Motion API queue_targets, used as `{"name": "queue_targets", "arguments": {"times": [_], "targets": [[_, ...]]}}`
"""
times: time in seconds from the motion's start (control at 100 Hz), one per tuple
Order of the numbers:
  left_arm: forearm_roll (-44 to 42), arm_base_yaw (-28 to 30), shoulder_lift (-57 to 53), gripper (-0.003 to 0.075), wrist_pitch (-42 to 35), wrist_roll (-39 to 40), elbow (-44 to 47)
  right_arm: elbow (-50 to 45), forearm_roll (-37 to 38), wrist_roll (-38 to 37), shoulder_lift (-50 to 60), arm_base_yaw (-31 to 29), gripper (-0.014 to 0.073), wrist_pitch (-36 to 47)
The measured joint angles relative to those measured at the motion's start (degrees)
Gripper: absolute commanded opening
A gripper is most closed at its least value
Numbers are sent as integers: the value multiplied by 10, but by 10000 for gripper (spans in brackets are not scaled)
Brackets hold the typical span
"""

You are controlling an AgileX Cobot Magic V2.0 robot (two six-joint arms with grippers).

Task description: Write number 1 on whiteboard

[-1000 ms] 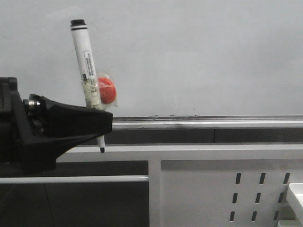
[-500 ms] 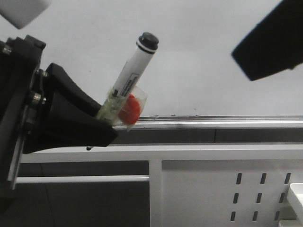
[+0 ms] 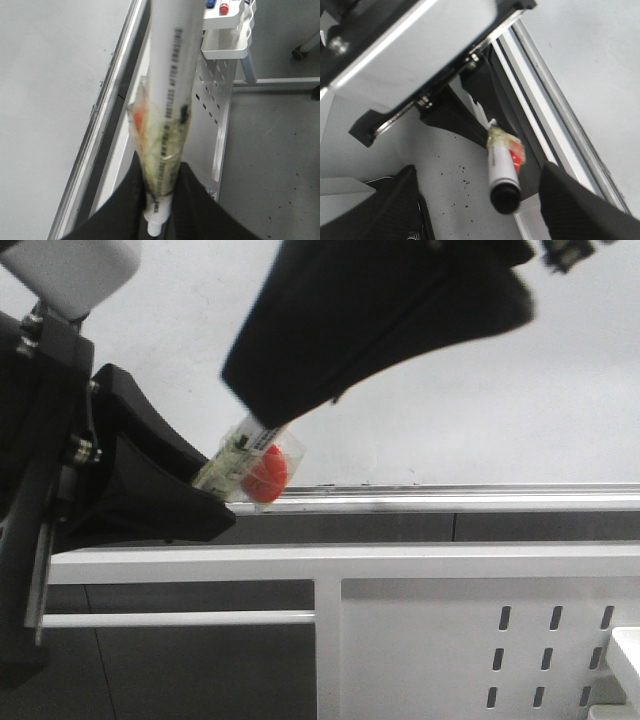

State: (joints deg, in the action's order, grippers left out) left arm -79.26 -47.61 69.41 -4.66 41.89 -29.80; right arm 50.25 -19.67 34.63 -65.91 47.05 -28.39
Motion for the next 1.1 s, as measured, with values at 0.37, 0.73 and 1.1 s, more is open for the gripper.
{"name": "queue_targets", "arguments": {"times": [0.37,0.73,1.1], "targets": [[0,0,0,-20,1,0,0,0,0,0,-38,4,461,24],[-1,0,0,-20,-1,0,0,0,0,0,-47,4,4,29],[-4,0,0,216,-1,5,0,0,14,3,-47,3,-72,35]]}}
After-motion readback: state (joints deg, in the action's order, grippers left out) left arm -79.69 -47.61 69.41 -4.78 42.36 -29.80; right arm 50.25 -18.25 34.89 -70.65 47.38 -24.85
